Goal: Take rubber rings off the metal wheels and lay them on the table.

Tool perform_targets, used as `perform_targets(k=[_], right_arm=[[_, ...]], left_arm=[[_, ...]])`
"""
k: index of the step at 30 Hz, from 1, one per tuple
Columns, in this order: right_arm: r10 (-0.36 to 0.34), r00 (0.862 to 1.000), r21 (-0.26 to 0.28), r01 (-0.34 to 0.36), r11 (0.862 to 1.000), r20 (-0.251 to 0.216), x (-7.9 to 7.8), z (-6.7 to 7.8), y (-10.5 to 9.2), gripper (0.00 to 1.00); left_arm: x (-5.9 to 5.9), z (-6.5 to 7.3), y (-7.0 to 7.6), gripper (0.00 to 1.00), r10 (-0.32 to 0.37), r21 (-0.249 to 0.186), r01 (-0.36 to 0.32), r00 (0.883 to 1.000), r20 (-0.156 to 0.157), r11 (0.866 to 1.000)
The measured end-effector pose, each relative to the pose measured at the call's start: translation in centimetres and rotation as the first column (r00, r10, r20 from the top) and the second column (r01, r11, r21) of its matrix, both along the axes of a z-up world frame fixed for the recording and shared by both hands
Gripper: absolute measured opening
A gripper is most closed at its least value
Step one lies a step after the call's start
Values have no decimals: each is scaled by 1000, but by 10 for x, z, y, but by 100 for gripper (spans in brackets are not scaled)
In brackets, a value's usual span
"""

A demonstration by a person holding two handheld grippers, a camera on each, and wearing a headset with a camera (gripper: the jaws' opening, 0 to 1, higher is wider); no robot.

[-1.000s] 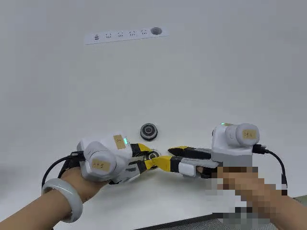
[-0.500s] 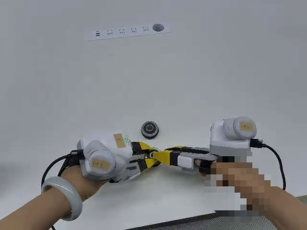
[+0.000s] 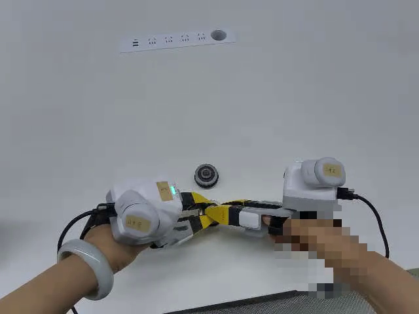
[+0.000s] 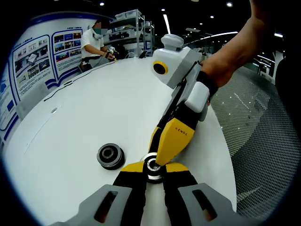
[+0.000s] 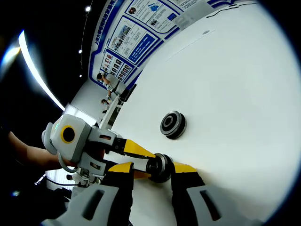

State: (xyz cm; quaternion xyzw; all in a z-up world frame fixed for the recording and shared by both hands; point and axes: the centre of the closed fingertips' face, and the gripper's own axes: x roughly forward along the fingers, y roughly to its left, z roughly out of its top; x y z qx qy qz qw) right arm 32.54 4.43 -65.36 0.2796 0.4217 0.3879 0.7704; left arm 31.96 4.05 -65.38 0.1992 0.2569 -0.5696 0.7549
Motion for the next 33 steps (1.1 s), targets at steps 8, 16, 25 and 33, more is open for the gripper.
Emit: perform_targets(k=[8, 16, 25, 33], right_arm=[[7, 1000, 14, -6, 1000, -10, -3, 2, -3, 33], [16, 999, 33, -15, 999, -28, -7, 4, -7, 30], [40, 999, 26, -39, 999, -24, -11, 2, -6, 26], [23, 1000, 8, -23, 1000, 16, -4, 3, -6, 35]], left_arm=[[0, 0, 0, 13, 2, -3, -2, 1000, -2, 1000], [0, 0, 0, 13, 5, -5, -5, 1000, -5, 1000], [0, 0, 0, 13, 9, -8, -9, 1000, -8, 1000], [0, 0, 0, 13, 12, -11, -13, 1000, -10, 1000]])
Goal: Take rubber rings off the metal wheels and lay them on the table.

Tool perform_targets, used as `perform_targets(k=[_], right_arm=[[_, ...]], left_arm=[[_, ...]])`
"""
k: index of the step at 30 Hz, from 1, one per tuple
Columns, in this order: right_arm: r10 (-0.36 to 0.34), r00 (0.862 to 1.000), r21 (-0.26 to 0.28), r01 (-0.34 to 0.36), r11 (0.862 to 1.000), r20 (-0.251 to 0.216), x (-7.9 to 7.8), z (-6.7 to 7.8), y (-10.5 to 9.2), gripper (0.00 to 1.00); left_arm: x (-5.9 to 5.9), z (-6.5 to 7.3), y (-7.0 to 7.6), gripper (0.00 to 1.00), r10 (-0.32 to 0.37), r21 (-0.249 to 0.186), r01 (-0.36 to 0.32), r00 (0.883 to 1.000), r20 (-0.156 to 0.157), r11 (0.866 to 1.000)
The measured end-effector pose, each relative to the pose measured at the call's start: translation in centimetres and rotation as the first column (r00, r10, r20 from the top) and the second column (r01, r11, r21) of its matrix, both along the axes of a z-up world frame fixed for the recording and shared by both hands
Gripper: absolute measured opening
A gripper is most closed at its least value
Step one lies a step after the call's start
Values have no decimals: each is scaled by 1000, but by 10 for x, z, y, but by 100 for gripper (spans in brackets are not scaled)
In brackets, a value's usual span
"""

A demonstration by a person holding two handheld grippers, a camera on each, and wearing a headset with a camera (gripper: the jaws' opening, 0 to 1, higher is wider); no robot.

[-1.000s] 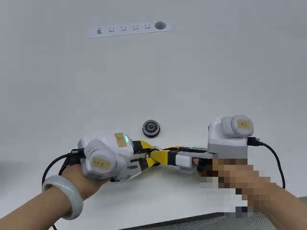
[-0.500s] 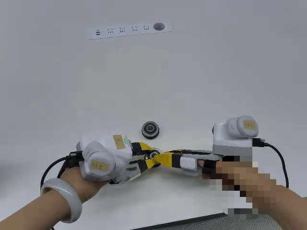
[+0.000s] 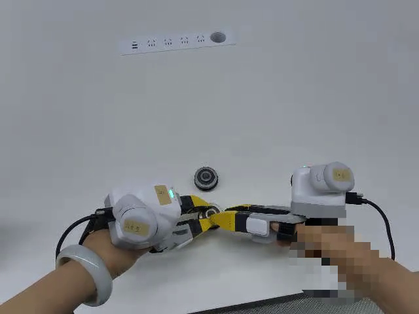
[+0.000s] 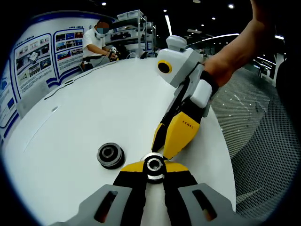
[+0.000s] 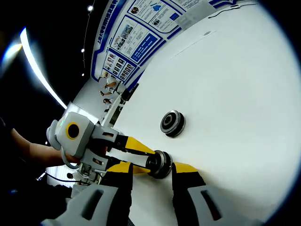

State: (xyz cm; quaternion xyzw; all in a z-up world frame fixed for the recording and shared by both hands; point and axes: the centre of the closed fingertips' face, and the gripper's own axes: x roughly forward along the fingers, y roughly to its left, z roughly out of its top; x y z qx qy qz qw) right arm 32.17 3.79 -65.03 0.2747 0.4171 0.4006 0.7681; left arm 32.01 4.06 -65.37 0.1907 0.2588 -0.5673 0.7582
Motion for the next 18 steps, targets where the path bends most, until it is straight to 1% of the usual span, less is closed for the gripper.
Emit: perform_targets(k=[2, 7, 11, 13, 18], right_arm=[[1, 1000, 0, -1, 1000, 5, 2, 0, 2, 36], [11, 1000, 3, -11, 1000, 0, 2, -2, 6, 39], [19, 1000, 25, -19, 1000, -13, 0, 1, 9, 38], [19, 999, 35, -18, 999, -26, -1, 3, 9, 39], [28, 999, 40, -26, 999, -35, -5, 3, 7, 38]], left_arm=[[0, 0, 0, 13, 1, -1, -1, 1000, 0, 1000], [0, 0, 0, 13, -1, -3, 1, 1000, 1, 1000], [0, 1, 1, 13, -1, -4, 1, 1000, 1, 1000], [0, 1, 1, 13, -1, -6, 1, 1000, 1, 1000], [0, 0, 1, 13, 1, -9, -1, 1000, 0, 1000]])
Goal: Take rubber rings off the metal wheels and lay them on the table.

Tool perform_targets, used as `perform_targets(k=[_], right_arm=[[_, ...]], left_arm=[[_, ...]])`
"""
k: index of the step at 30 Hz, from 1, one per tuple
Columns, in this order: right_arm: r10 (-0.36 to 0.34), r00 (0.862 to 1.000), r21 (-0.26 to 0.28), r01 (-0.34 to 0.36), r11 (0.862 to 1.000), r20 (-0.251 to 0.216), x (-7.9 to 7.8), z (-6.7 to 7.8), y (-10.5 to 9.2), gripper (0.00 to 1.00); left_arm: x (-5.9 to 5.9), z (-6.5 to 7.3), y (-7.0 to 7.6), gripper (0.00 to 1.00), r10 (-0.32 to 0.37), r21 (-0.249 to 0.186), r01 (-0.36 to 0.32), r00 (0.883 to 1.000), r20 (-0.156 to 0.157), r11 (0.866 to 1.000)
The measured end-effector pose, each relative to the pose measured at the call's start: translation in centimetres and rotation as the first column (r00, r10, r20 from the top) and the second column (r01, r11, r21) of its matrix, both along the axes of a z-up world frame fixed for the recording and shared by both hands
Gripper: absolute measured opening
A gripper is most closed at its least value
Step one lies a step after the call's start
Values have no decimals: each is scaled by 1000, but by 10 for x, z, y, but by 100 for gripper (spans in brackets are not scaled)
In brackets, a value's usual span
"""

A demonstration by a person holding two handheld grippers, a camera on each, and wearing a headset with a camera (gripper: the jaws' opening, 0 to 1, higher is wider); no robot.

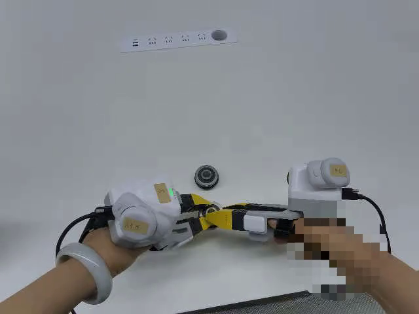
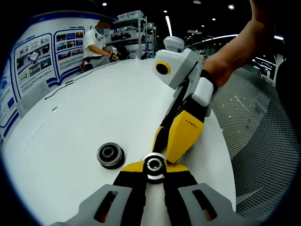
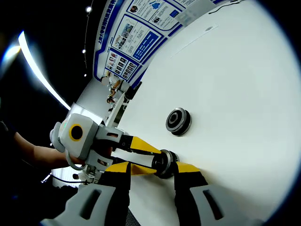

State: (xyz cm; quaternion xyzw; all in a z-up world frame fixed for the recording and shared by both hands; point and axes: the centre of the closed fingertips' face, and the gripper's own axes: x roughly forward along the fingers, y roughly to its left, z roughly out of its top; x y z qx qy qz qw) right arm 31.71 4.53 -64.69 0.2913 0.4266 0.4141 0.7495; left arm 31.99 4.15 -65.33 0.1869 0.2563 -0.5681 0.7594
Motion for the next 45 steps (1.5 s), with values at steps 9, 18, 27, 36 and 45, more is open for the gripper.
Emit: perform_targets(k=[9, 18, 27, 36, 45], right_arm=[[14, 1000, -7, -14, 1000, 11, -4, 1, -2, 39], [15, 1000, 1, -15, 1000, 11, -7, 6, -5, 37], [4, 1000, -5, -4, 1000, -11, -6, 0, -8, 31], [-17, 999, -28, 15, 999, -47, -2, -7, -12, 19], [-32, 997, -47, 29, 998, -68, 1, -12, -14, 11]], left_arm=[[0, 0, 0, 13, 0, 0, 0, 1000, -2, 1000], [-1, -1, 0, 13, 2, 1, -2, 1000, -4, 1000], [-1, 0, 0, 13, 3, 0, -3, 1000, -5, 1000], [-1, 0, 0, 13, 4, -1, -4, 1000, -5, 1000], [-1, 0, 0, 13, 5, -3, -5, 1000, -6, 1000]])
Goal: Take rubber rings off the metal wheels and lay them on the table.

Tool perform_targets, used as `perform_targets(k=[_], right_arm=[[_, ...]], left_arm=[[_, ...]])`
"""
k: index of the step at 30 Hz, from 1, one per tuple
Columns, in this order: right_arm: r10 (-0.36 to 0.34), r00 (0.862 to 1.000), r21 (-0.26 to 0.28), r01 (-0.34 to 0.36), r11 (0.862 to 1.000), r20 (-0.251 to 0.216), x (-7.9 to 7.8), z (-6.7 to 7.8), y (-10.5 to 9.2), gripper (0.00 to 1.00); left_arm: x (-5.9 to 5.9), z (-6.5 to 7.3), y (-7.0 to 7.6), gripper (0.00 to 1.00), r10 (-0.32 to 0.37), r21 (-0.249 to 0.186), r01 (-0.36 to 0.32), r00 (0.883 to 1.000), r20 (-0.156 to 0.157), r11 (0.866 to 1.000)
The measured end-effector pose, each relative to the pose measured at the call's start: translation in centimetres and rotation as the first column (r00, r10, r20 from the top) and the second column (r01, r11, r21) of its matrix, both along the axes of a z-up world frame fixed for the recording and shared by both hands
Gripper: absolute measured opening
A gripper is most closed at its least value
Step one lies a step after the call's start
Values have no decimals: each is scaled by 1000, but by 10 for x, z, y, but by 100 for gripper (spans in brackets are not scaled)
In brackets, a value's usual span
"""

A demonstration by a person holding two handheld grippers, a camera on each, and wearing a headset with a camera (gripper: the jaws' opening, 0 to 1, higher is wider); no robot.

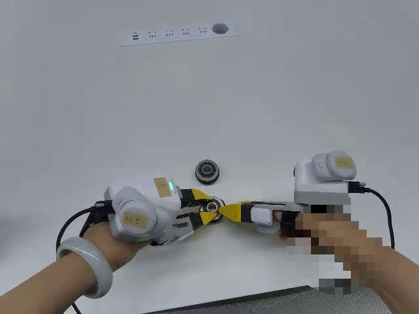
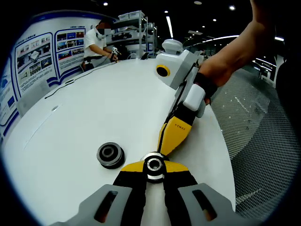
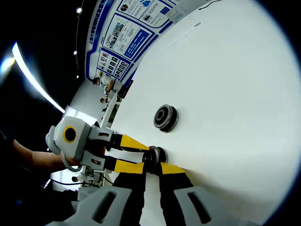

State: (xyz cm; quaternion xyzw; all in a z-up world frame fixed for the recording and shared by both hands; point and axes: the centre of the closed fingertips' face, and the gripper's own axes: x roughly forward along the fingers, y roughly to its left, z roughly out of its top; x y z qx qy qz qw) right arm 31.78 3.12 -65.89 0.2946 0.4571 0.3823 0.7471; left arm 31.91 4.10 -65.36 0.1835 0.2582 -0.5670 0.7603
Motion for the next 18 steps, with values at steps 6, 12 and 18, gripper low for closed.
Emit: perform_targets(k=[6, 12, 18], right_arm=[[-8, 1000, -21, 8, 1000, 0, 2, -4, -2, 4], [-6, 1000, -19, 6, 1000, 16, 3, -2, -2, 2], [-2, 1000, -24, 2, 1000, 21, 3, -1, -2, 2]], left_arm=[[0, 0, 0, 13, 2, 1, -2, 1000, -1, 1000], [0, 0, 0, 13, 3, 0, -3, 1000, -2, 1000], [0, 0, 0, 13, 4, 2, -4, 1000, -3, 1000]])
